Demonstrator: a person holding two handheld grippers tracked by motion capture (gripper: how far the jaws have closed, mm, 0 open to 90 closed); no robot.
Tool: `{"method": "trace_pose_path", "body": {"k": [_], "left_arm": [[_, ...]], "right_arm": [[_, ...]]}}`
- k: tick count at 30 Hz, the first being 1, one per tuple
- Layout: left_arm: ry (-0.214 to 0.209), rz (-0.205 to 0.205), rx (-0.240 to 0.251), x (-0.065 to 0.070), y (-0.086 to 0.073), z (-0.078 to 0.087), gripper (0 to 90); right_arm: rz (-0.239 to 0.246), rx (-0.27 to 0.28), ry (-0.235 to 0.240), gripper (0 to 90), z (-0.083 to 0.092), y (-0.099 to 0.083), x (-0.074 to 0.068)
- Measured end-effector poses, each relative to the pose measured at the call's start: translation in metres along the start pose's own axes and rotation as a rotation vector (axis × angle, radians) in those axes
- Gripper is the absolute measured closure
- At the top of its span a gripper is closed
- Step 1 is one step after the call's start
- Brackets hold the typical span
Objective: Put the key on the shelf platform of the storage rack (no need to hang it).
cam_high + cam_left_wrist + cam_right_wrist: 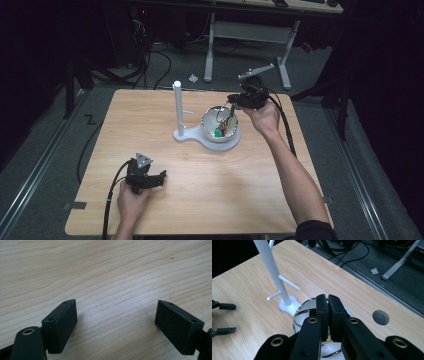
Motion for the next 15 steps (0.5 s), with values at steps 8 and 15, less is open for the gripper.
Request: {"method": "trace_pose_path", "body": {"k": [8, 15], "left_arm": [[0.001, 0.0, 0.0, 0.0, 0.0, 0.0, 18.5], [0.001, -0.001, -0.001, 0.0, 0.0, 0.0, 18.5]], "right_arm": [[-0.013, -0.025, -0.009, 88.2, -0.014, -0.007, 0.002], [-0.026, -0.033, -0.013, 88.2, -0.027, -0.014, 0.004]]}}
Point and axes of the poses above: each handheld gripper's, and its own axes: z roughly backward along the jaws, y roughly out of its top, x roughly to its right, the point moved 2 cm from there along -z, roughly forward along the jaws, and after that the axes turned 15 degrees about -z, right-handed, at the moved point
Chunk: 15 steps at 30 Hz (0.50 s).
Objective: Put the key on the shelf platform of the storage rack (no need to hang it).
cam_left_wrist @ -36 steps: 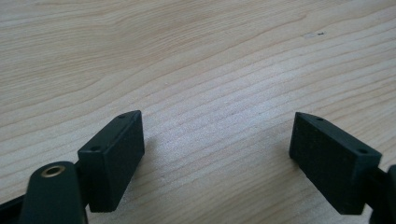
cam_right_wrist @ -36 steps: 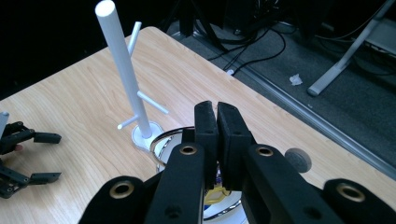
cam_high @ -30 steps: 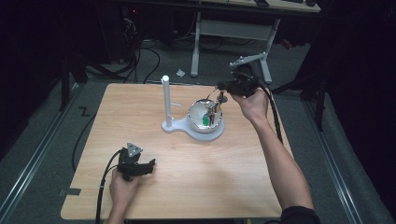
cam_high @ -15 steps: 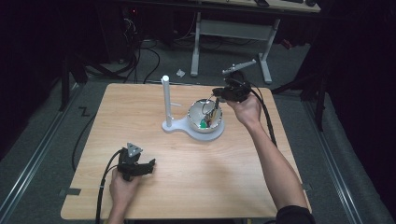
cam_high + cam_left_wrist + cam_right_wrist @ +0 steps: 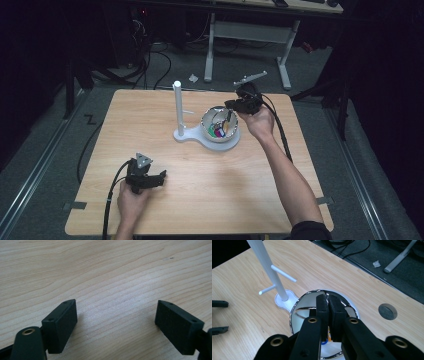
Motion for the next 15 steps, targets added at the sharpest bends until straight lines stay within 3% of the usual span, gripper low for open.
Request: {"method": "trace_pose_path", "body": {"k": [10, 15], "left_arm": [[-0.001, 0.002, 0.001, 0.0, 0.0, 0.0, 18.5], [-0.001, 0.001, 0.001, 0.0, 0.0, 0.0, 18.5]], "right_arm": [[-0.02, -0.017, -0.007, 88.1, -0.019, -0.008, 0.004], [0.0, -0.025, -0.011, 88.1, -0.023, -0.01, 0.002]]}}
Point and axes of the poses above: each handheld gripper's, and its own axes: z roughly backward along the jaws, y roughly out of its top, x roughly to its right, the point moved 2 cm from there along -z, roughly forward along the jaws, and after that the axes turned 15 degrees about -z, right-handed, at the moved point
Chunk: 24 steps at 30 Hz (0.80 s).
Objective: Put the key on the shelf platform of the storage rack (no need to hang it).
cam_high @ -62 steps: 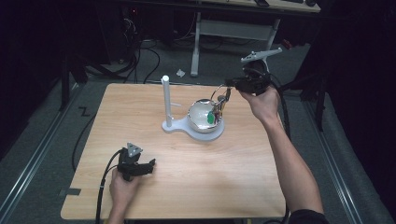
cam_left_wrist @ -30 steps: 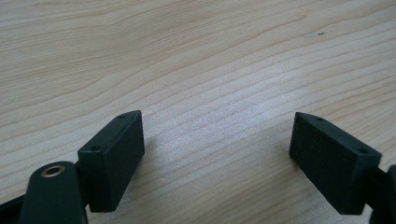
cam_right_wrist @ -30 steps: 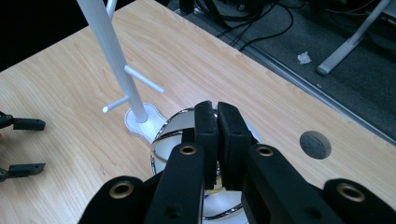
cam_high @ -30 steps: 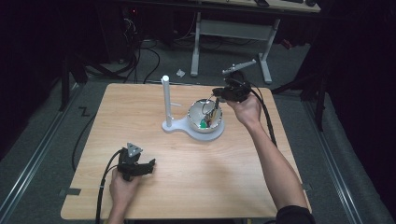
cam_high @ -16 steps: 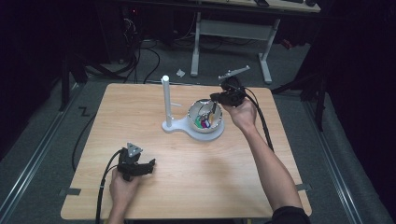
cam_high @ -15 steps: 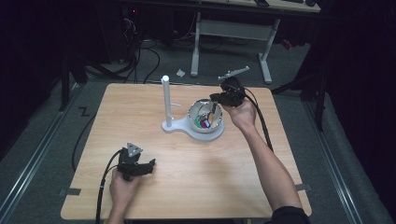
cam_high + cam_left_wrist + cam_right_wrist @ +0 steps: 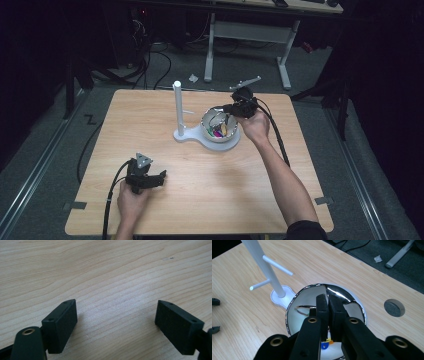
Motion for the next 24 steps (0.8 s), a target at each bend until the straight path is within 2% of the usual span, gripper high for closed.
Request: {"method": "trace_pose_path", "body": {"k": [2, 7, 13, 18, 19, 20, 24], "left_arm": [[0.001, -0.001, 0.0, 0.0, 0.0, 0.0, 18.5], [0.001, -0.001, 0.0, 0.0, 0.0, 0.0, 18.5], [0.001, -0.001, 0.0, 0.0, 0.0, 0.0, 18.5], [0.001, -0.001, 0.0, 0.0, 0.0, 0.0, 18.5], [0.001, 0.0, 0.0, 0.0, 0.0, 0.0, 18.5], [0.0, -0.001, 0.0, 0.0, 0.0, 0.0, 18.5], [0.0, -0.002, -0.001, 0.0, 0.0, 0.0, 18.5]], "right_arm": [[0.012, -0.006, -0.005, 88.1, -0.003, -0.003, -0.001], [-0.013, 0.002, 0.016, 88.0, -0.005, -0.01, 0.003], [0.003, -0.014, -0.009, 88.0, -0.006, -0.017, 0.009], [-0.016, -0.03, -0.024, 88.0, -0.009, -0.024, 0.02], [-0.024, -0.054, -0.03, 87.9, -0.011, -0.026, 0.021], [-0.012, -0.063, -0.038, 87.9, -0.015, -0.029, 0.021], [-0.019, -0.094, -0.039, 87.9, -0.028, -0.034, 0.021]]}}
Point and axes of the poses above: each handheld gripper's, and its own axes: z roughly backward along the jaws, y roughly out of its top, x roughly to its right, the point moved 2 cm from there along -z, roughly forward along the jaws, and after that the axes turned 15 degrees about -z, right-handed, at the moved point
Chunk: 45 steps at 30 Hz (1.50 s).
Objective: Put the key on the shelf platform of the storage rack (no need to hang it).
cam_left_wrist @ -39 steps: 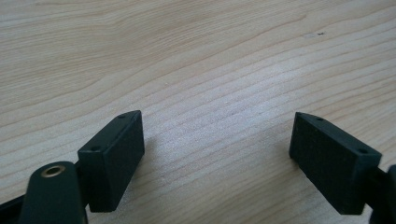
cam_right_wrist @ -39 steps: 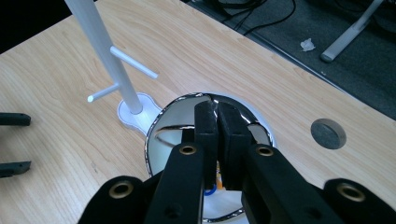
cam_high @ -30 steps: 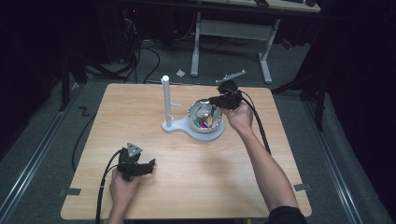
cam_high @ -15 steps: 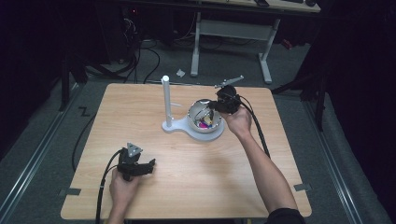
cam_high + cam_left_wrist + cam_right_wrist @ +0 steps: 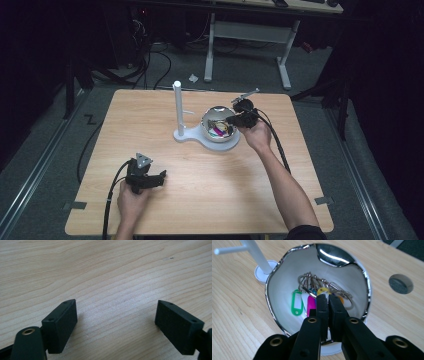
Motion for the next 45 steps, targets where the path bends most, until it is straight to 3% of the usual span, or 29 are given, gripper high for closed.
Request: {"method": "trace_pose_path", "body": {"k": [7, 12, 24, 45], "left_arm": [[0.001, 0.001, 0.001, 0.0, 0.0, 0.0, 18.5], [0.001, 0.001, 0.0, 0.0, 0.0, 0.0, 18.5], [0.001, 0.001, 0.001, 0.0, 0.0, 0.0, 18.5], [0.001, 0.001, 0.001, 0.0, 0.0, 0.0, 18.5]], "right_arm": [[-0.01, -0.027, 0.003, 87.4, -0.009, -0.001, -0.001], [-0.021, -0.041, 0.003, 78.3, -0.008, -0.003, 0.002], [-0.055, 0.036, 0.034, 61.1, 0.012, -0.008, 0.007], [-0.105, 0.117, 0.059, 59.7, 0.05, -0.018, 0.025]]}}
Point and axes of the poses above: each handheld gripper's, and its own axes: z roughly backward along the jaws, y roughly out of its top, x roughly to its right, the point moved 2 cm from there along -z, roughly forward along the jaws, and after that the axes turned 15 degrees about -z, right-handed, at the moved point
